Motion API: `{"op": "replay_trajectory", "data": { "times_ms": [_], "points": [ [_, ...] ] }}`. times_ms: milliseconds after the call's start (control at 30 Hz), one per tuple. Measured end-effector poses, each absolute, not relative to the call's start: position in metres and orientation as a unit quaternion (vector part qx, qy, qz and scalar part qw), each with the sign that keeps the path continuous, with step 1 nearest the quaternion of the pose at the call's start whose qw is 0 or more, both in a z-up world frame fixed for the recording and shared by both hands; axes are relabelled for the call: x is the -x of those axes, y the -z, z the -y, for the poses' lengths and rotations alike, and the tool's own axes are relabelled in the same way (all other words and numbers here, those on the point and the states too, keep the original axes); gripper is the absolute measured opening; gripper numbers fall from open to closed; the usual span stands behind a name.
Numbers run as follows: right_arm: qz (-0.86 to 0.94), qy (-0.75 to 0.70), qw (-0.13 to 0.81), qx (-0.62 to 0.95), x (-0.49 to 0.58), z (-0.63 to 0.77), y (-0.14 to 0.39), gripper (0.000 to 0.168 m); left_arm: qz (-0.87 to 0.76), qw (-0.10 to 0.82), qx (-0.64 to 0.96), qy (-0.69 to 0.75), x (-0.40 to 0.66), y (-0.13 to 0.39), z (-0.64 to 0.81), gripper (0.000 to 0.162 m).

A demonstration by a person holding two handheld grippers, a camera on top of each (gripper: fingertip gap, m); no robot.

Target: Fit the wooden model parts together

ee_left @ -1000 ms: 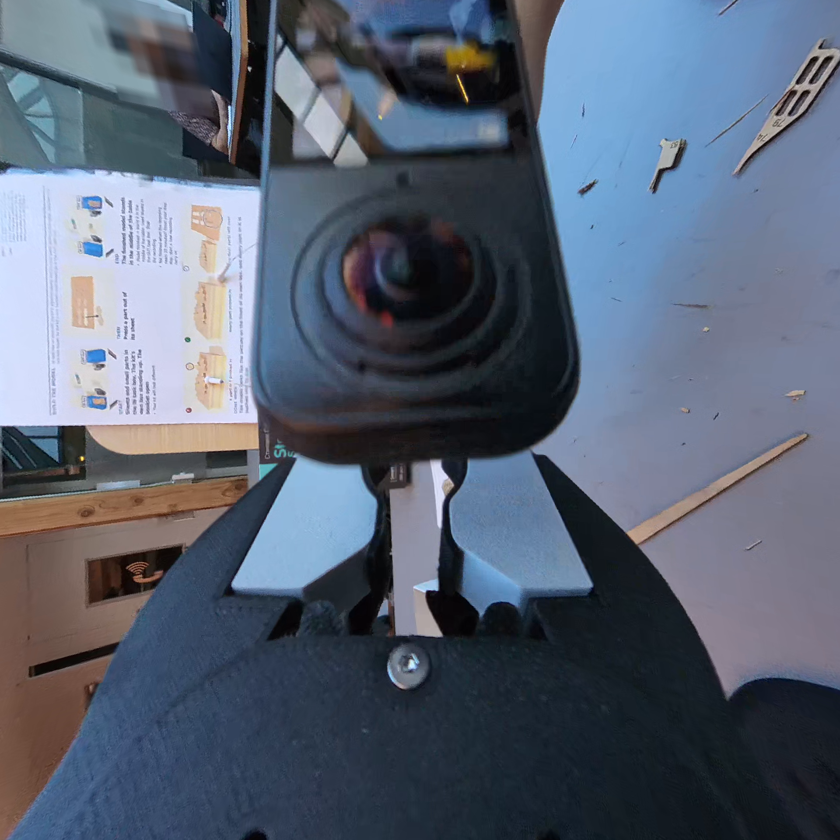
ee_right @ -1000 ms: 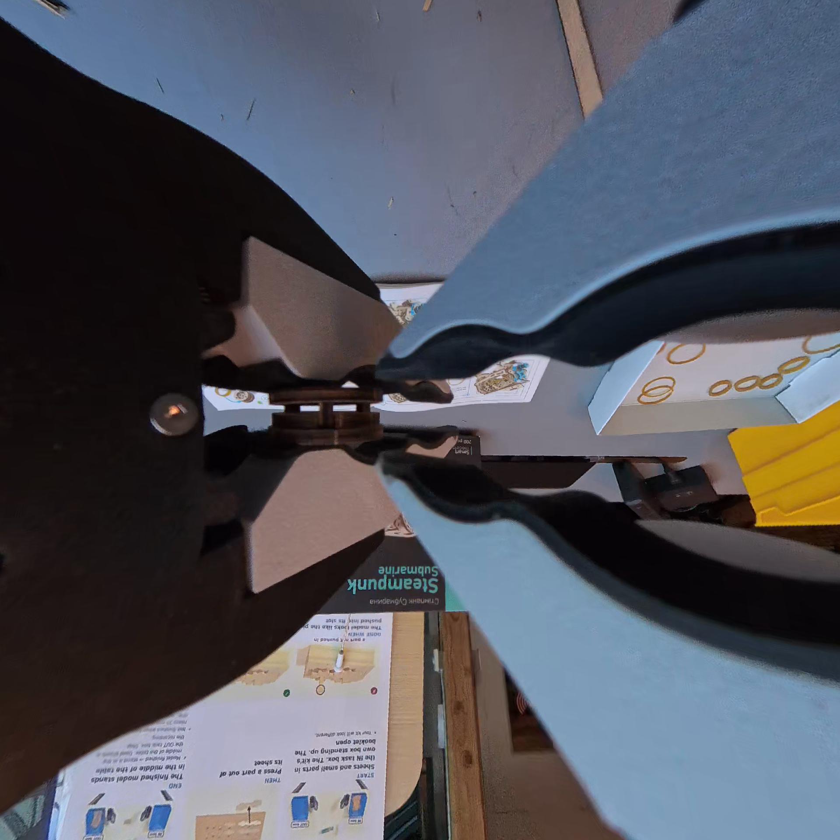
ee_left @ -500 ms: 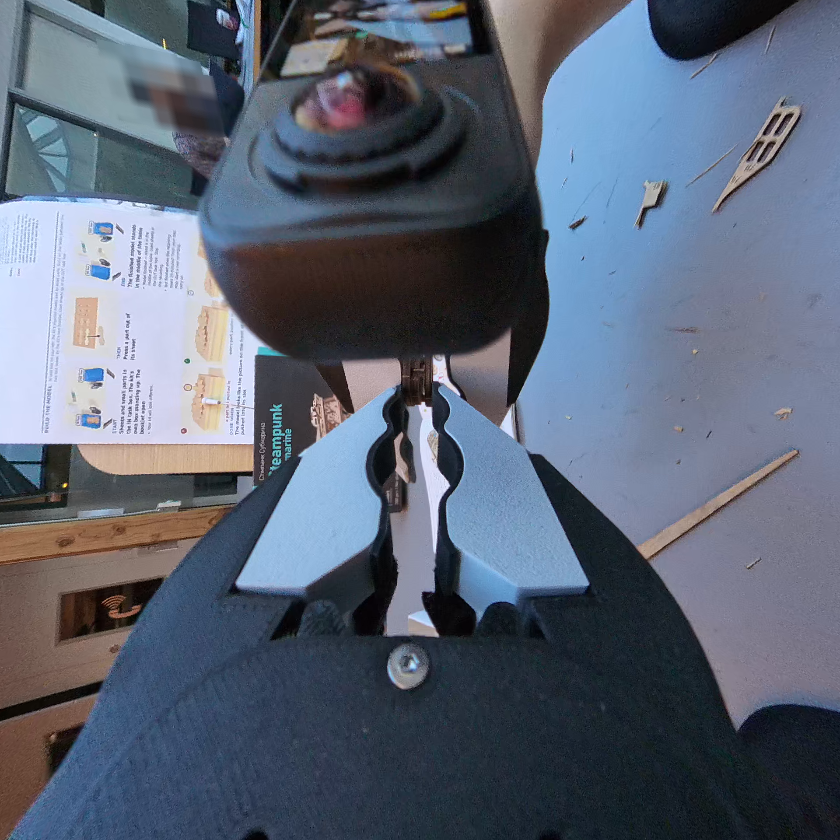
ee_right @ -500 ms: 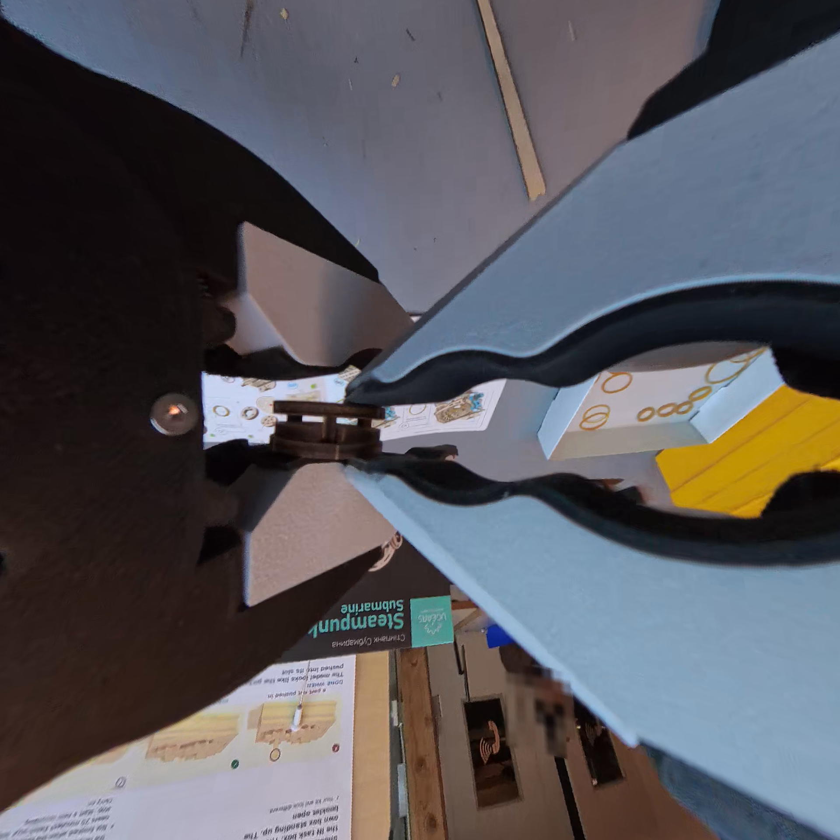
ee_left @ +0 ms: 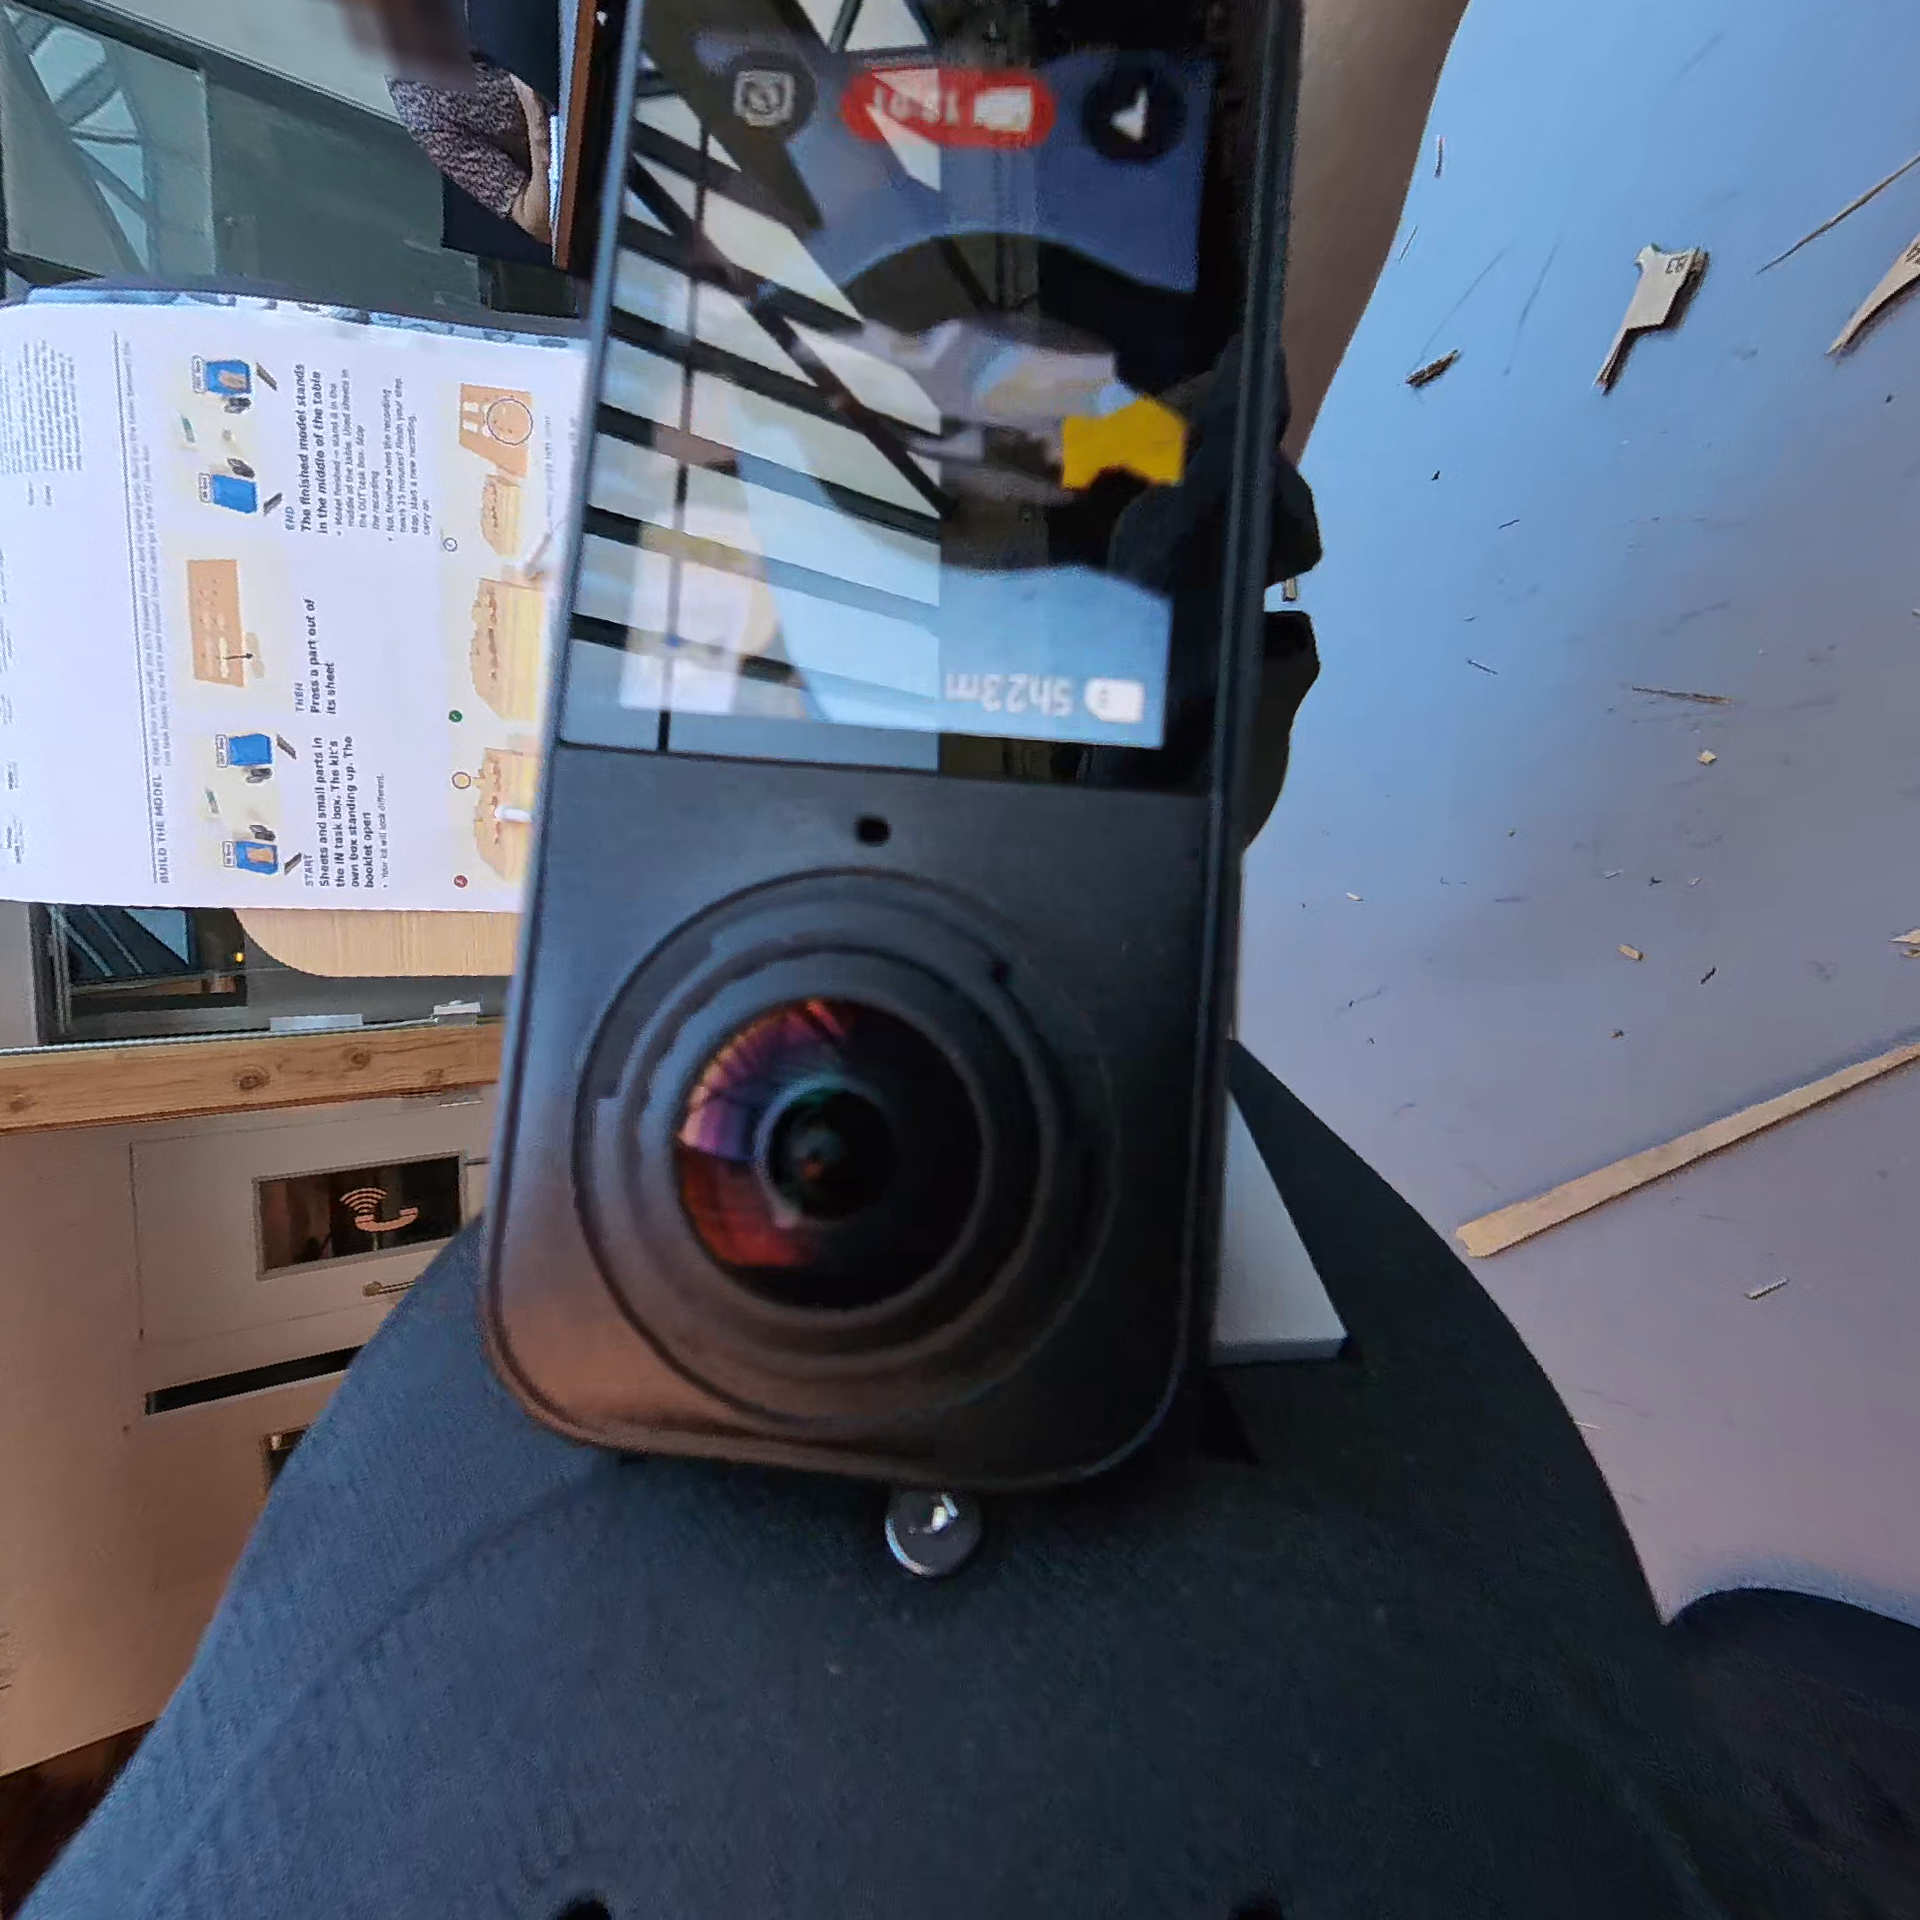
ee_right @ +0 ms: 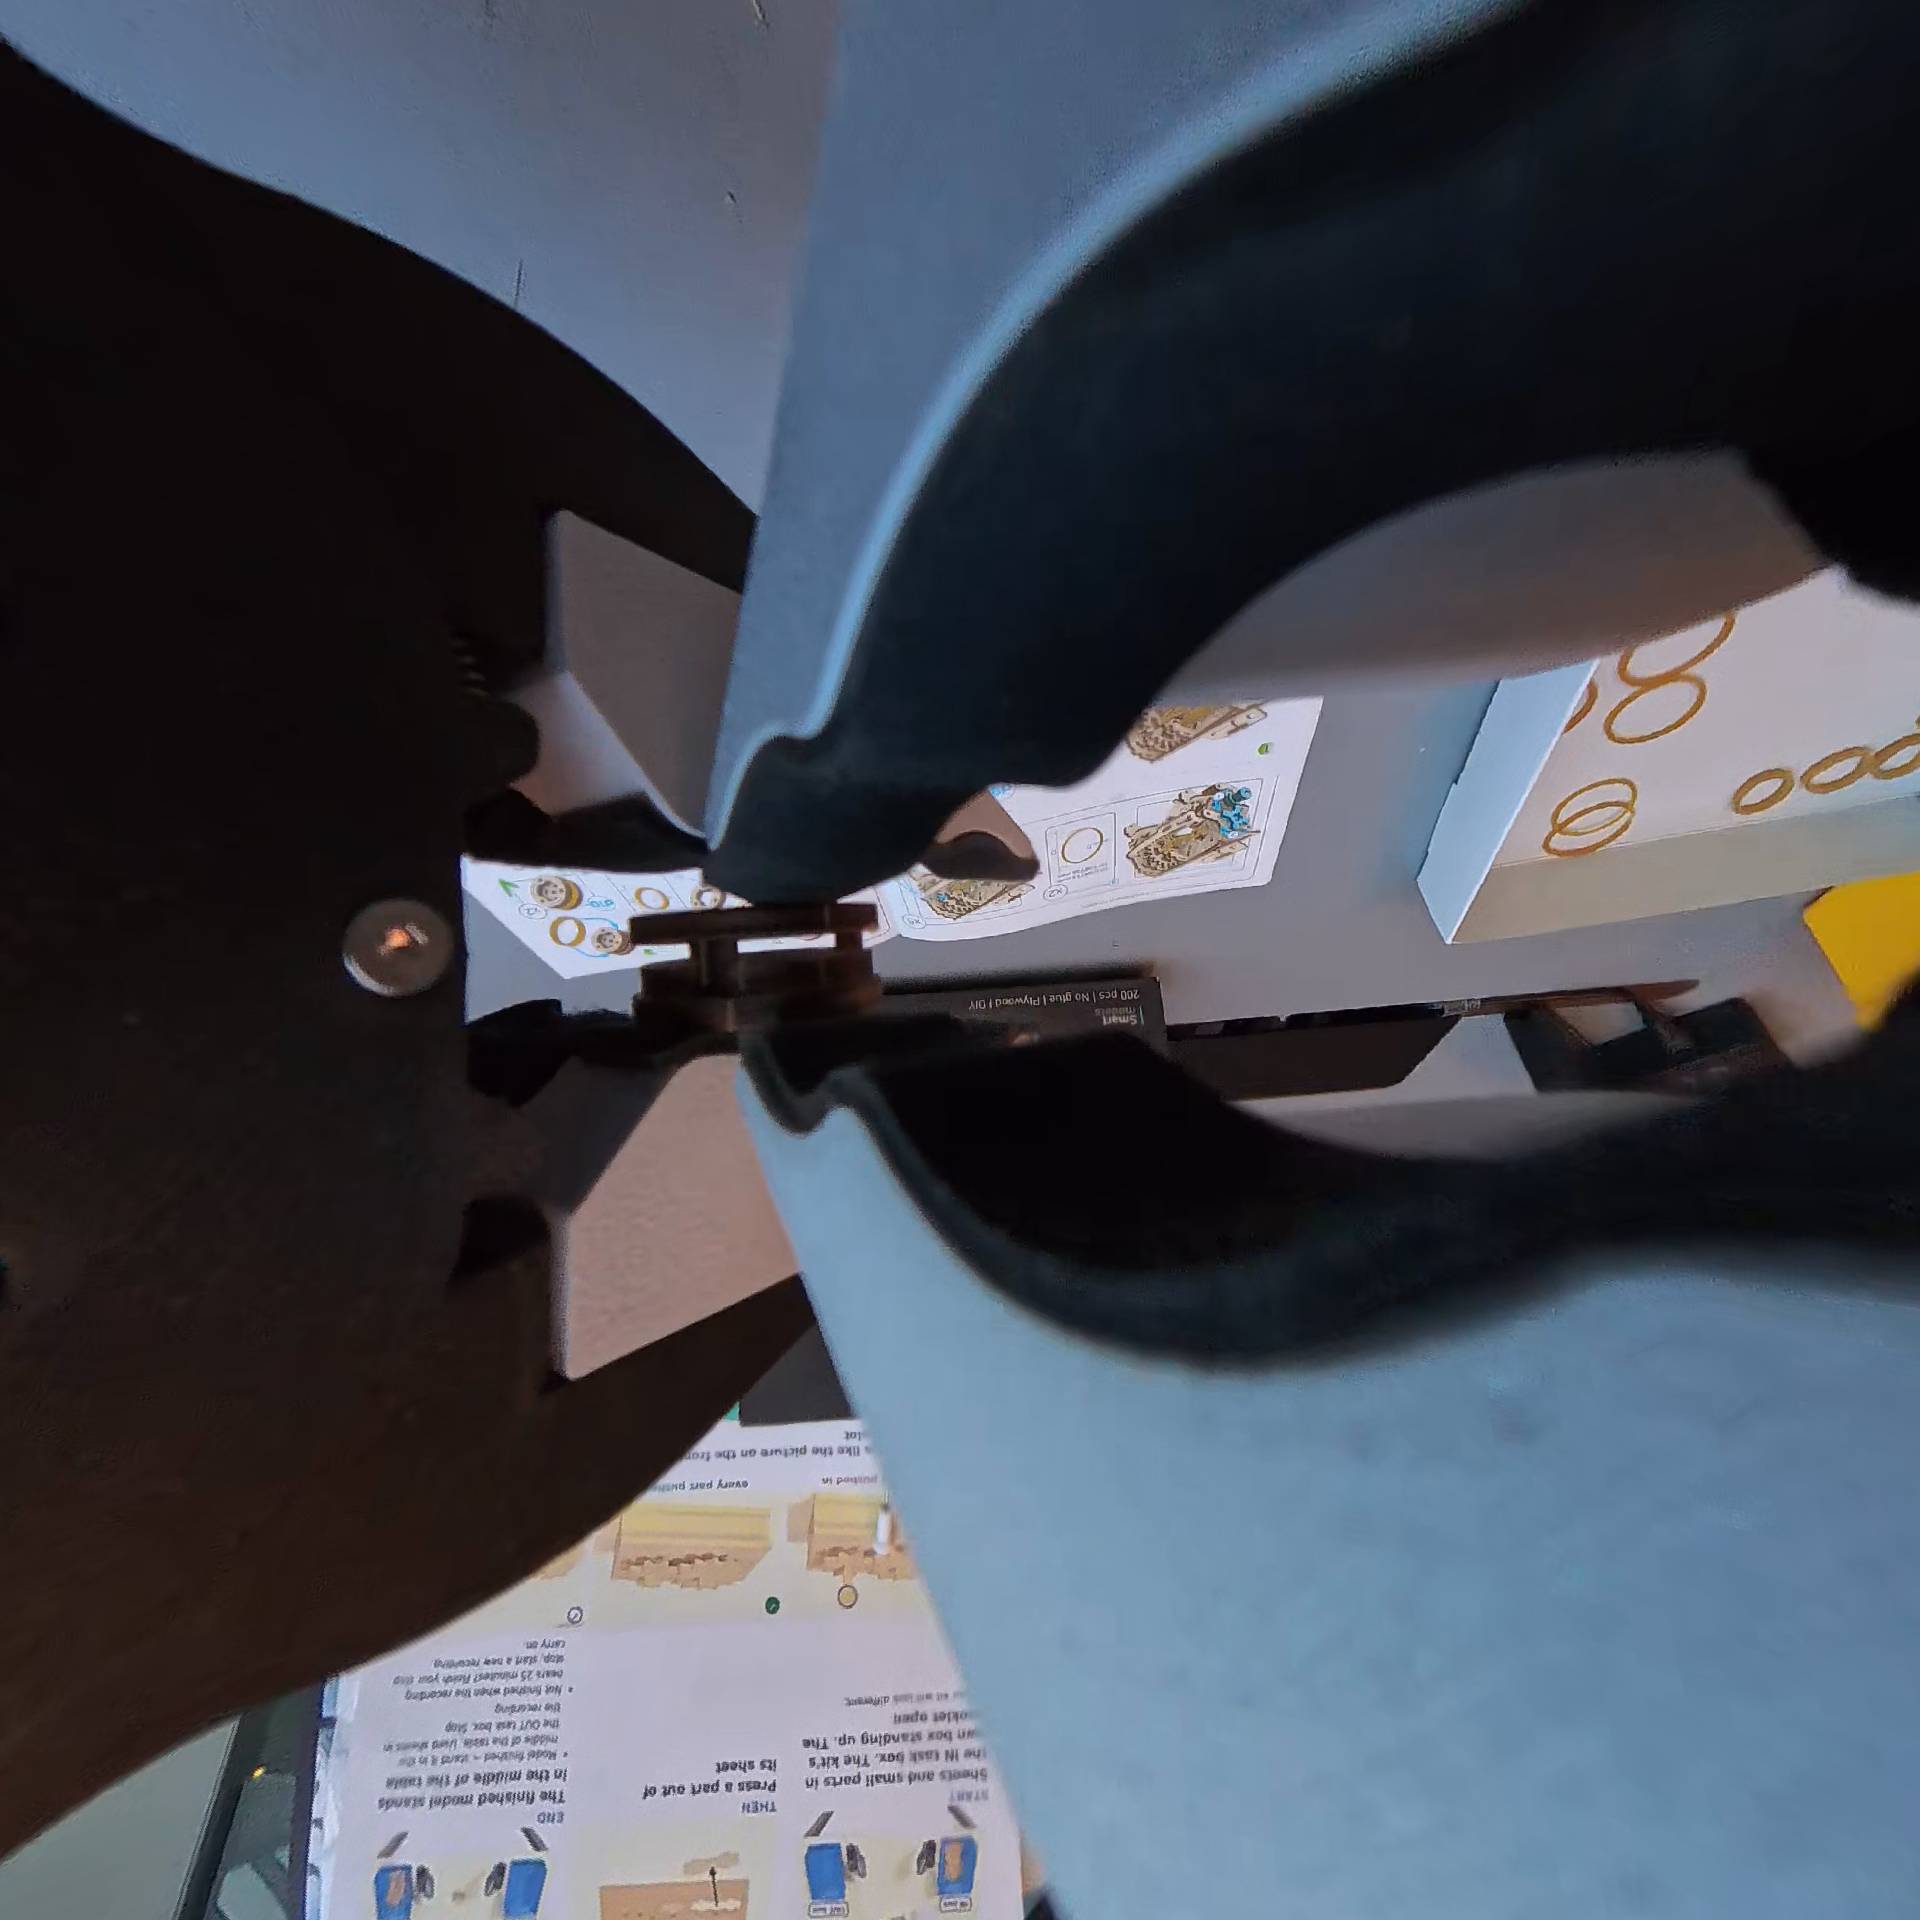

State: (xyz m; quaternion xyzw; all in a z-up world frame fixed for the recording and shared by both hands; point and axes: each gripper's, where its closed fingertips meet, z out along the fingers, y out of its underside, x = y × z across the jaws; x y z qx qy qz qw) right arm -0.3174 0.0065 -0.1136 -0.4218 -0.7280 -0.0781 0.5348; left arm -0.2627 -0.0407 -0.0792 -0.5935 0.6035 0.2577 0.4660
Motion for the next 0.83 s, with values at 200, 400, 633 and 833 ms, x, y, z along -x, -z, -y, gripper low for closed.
{"op": "replay_trajectory", "data": {
  "times_ms": [200, 400, 633, 833],
  "points": [
    [0.724, 0.082, 0.555, 0.401, 0.318, -0.006, 0.106, 0.01, -0.622, 0.484, 0.564, -0.246, 0.261, 0.076, 0.045, 0.055],
    [0.731, 0.046, 0.559, 0.389, 0.321, 0.005, 0.104, 0.011, -0.636, 0.509, 0.544, -0.2, 0.262, 0.074, 0.05, 0.009],
    [0.744, 0.086, 0.525, 0.404, 0.316, -0.003, 0.118, 0.022, -0.649, 0.494, 0.537, -0.215, 0.257, 0.081, 0.049, 0.082],
    [0.733, 0.108, 0.533, 0.408, 0.315, -0.008, 0.114, 0.013, -0.642, 0.478, 0.547, -0.246, 0.263, 0.081, 0.045, 0.043]
  ]
}}
